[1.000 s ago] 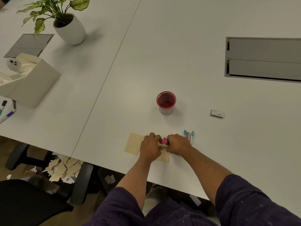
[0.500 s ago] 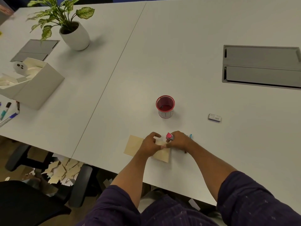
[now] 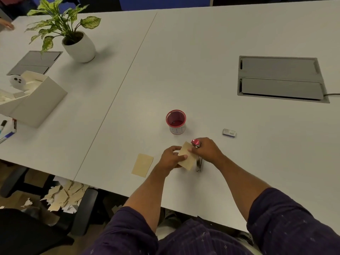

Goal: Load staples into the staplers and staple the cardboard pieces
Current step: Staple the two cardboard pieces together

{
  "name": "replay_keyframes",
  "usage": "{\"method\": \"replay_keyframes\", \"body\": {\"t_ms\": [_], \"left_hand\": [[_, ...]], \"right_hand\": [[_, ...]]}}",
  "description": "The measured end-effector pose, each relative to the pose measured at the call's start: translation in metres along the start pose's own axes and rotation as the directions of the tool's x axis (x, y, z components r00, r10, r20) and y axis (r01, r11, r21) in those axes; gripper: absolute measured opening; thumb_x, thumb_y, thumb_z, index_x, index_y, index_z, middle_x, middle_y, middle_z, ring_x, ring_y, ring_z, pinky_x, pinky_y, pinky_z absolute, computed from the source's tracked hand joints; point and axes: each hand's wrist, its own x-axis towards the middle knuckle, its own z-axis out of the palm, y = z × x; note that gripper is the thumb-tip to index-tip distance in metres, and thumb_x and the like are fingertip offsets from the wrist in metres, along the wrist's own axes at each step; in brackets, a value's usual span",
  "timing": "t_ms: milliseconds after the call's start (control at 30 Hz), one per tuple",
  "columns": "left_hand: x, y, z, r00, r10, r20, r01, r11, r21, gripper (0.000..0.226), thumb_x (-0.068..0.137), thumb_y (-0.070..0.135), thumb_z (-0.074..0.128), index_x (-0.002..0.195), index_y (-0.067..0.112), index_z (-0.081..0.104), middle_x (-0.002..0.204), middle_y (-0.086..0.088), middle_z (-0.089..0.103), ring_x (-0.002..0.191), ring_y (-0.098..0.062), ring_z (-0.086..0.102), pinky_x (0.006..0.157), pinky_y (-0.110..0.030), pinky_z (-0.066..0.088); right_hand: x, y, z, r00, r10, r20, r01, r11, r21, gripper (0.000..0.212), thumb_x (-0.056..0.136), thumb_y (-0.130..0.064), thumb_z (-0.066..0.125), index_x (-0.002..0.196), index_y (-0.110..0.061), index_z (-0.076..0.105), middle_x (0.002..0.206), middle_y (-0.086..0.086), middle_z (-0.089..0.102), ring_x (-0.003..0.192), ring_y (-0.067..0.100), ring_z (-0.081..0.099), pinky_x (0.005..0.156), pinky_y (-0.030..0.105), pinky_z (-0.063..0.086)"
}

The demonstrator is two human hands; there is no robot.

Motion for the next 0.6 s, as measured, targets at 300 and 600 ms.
{"method": "replay_keyframes", "body": {"t_ms": [300, 600], "left_hand": [[-0.002, 0.004, 0.054, 0.980, -0.127, 0.154, 0.153, 0.974, -0.165, 0.024, 0.103, 0.007, 0.044, 0.125, 0.001, 0.053, 0.113, -0.024, 0.070, 0.093, -0.031, 0.074, 0.075, -0.036, 0.061], [-0.003, 0.022, 0.094, 0.957, -0.219, 0.189, 0.282, 0.854, -0.437, 0.058, 0.107, 0.045, 0.028, 0.128, 0.000, 0.057, 0.122, -0.026, 0.066, 0.108, -0.038, 0.066, 0.095, -0.047, 0.054]], "right_hand": [[-0.020, 0.025, -0.027, 0.960, -0.157, -0.233, 0.102, 0.967, -0.233, 0.032, 0.086, -0.022, 0.064, 0.064, -0.033, 0.044, 0.057, -0.011, 0.052, 0.058, 0.018, 0.052, 0.051, 0.025, 0.030], [-0.037, 0.048, -0.031, 0.935, -0.341, -0.095, 0.227, 0.784, -0.578, 0.004, 0.081, -0.017, 0.063, 0.079, -0.017, 0.059, 0.070, 0.002, 0.067, 0.060, 0.027, 0.056, 0.056, 0.027, 0.030]]}}
